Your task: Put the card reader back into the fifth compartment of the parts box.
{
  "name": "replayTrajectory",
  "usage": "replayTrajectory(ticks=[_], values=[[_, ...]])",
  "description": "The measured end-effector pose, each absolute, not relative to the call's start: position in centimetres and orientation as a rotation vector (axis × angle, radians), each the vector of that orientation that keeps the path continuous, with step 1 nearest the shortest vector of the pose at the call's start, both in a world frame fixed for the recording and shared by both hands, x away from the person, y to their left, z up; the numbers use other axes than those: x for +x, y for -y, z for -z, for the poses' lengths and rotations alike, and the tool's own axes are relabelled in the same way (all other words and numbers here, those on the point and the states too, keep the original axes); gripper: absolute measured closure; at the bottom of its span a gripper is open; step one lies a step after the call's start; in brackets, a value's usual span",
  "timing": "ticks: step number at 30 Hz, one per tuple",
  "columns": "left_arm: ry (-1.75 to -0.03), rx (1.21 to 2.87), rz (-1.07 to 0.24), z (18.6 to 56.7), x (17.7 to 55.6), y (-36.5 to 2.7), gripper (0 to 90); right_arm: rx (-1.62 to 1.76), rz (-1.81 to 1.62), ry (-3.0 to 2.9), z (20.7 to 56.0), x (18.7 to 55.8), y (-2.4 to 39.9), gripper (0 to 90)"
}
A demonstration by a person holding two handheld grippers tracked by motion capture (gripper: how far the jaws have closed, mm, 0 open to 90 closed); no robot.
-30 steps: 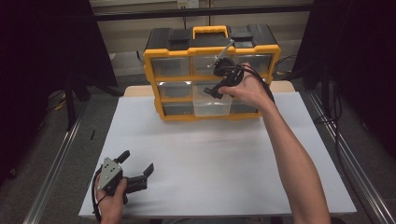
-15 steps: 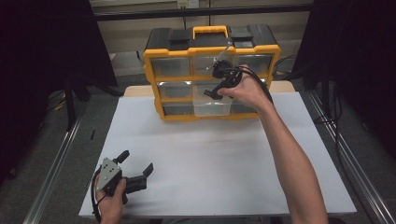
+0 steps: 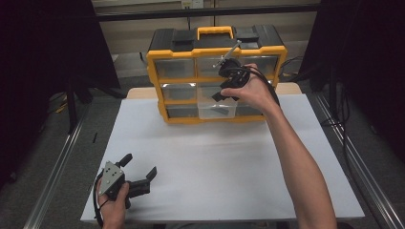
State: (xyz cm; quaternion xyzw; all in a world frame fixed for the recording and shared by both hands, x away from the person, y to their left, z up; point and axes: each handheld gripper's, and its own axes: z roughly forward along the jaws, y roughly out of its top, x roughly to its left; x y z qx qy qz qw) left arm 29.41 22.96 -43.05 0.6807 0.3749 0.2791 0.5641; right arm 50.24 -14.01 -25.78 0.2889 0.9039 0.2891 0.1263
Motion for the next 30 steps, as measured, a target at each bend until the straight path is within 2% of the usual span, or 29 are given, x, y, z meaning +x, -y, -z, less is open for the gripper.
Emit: replayTrajectory(ticks=[3, 11, 30], values=[[-0.877, 1.605, -0.660, 43.0, 29.4, -22.9, 1.2, 0.872, -0.844, -2.588, 25.5, 50.0, 14.2, 29.8], [-0.877, 1.603, -0.659, 43.0, 29.4, -22.9, 1.2, 0.902, -0.894, -2.527, 25.0, 49.3, 14.5, 16.0], [-0.880, 1.606, -0.659, 43.0, 29.4, -22.9, 1.2, 0.921, -1.065, -2.388, 25.9, 47.3, 16.7, 3.7]])
